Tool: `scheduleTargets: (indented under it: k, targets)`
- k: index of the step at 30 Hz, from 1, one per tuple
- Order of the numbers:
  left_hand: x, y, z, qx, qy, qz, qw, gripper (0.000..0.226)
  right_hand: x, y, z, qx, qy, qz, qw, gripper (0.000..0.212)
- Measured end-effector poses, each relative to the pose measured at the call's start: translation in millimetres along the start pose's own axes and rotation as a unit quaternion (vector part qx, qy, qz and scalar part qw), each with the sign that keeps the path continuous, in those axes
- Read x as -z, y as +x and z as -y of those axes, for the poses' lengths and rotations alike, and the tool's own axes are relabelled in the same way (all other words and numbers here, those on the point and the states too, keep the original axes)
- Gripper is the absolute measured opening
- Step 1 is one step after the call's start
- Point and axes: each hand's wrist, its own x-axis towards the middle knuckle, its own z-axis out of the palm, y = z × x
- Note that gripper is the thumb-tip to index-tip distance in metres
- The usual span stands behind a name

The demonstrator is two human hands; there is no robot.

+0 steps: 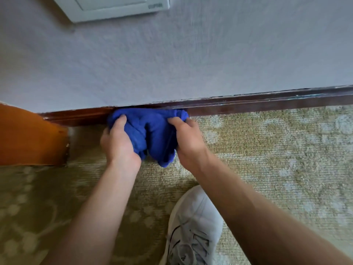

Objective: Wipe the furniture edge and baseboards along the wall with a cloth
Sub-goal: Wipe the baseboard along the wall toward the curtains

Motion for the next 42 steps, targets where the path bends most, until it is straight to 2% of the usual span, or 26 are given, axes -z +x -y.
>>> scheduleTargets:
  k: [2, 4, 6, 7, 9, 13, 15, 17, 20, 23, 25, 27, 29, 30, 33, 37, 39, 42]
  targets:
    - [-18.1, -17.7, -1.3, -0.052, 0.019, 0.000, 0.998, 0.005, 7.2, -1.8, 3.7, -0.018, 0.073, -0.047, 0.996, 0.021]
    - [-34.8, -33.1, 8.6, -0.082, 0.038, 0.013, 0.996, 0.012, 21.6, -2.7, 8.9, -0.016, 0.102, -0.106, 0.989, 0.019]
    - [-44.1, -42.5, 17.2, -0.073, 0.048, 0.053, 0.995, 0.021, 34.8, -4.4, 15.8, 0.004, 0.111, -0.162, 0.981, 0.003]
    - [-45.9, -44.3, 19.0, -0.069, 0.054, 0.059, 0.994, 0.024, 38.8, -4.3, 18.4, 0.010, 0.112, -0.175, 0.978, 0.006]
    - [-40.9, -39.0, 17.4, -0.082, 0.051, 0.043, 0.994, 0.025, 38.5, -4.4, 20.0, 0.016, 0.109, -0.147, 0.983, 0.004]
    - [-18.7, -7.1, -2.3, -0.088, -0.001, -0.046, 0.995, 0.013, 6.2, -10.8, -2.1, 0.008, 0.056, -0.015, 0.998, 0.036]
    - [-14.3, 8.0, -6.8, -0.056, -0.060, -0.041, 0.996, 0.007, -3.0, -18.1, -8.4, -0.008, 0.050, 0.013, 0.999, 0.041]
    - [-18.3, 12.2, -1.2, -0.041, -0.047, -0.023, 0.998, 0.016, 3.2, -20.1, -2.8, 0.003, 0.057, 0.001, 0.998, 0.030]
    - [-36.1, -7.3, 11.5, 0.009, -0.022, 0.049, 0.999, 0.017, 30.8, -12.8, 17.0, 0.035, 0.096, -0.084, 0.991, 0.003]
    - [-42.2, -16.7, 11.6, 0.040, 0.011, 0.055, 0.998, 0.009, 42.3, -2.7, 22.2, 0.040, 0.115, -0.143, 0.982, 0.004]
    - [-25.1, -1.0, 2.2, 0.037, 0.019, 0.023, 0.999, 0.012, 24.2, -4.7, 15.1, 0.037, 0.076, -0.077, 0.993, 0.004]
    - [-6.6, 21.4, -10.6, 0.022, -0.054, 0.020, 0.998, 0.012, 0.4, -12.1, 2.4, 0.039, 0.034, 0.035, 0.998, 0.013]
    - [7.0, 36.7, -18.8, 0.019, -0.115, 0.019, 0.993, 0.038, -18.8, -19.6, -6.1, 0.021, 0.021, 0.084, 0.996, 0.017]
    - [8.7, 37.6, -20.5, 0.021, -0.111, 0.018, 0.993, 0.039, -22.6, -20.3, -7.2, 0.013, 0.028, 0.074, 0.997, 0.018]
    - [-8.3, 18.2, -10.9, -0.002, -0.030, 0.001, 1.000, 0.011, -8.3, -19.6, 5.2, 0.022, 0.036, -0.025, 0.999, 0.004]
    - [-47.5, -35.7, 10.7, 0.034, 0.010, 0.077, 0.996, 0.012, 32.0, -9.0, 25.9, 0.084, 0.121, -0.214, 0.966, 0.007]
    - [-50.2, -42.7, 11.2, 0.057, 0.019, 0.082, 0.995, 0.009, 36.8, -10.2, 26.7, 0.102, 0.088, -0.233, 0.963, 0.009]
    - [-37.8, -23.8, 8.4, 0.044, -0.021, 0.056, 0.997, 0.006, 21.9, -14.9, 17.5, 0.116, 0.007, -0.150, 0.982, 0.009]
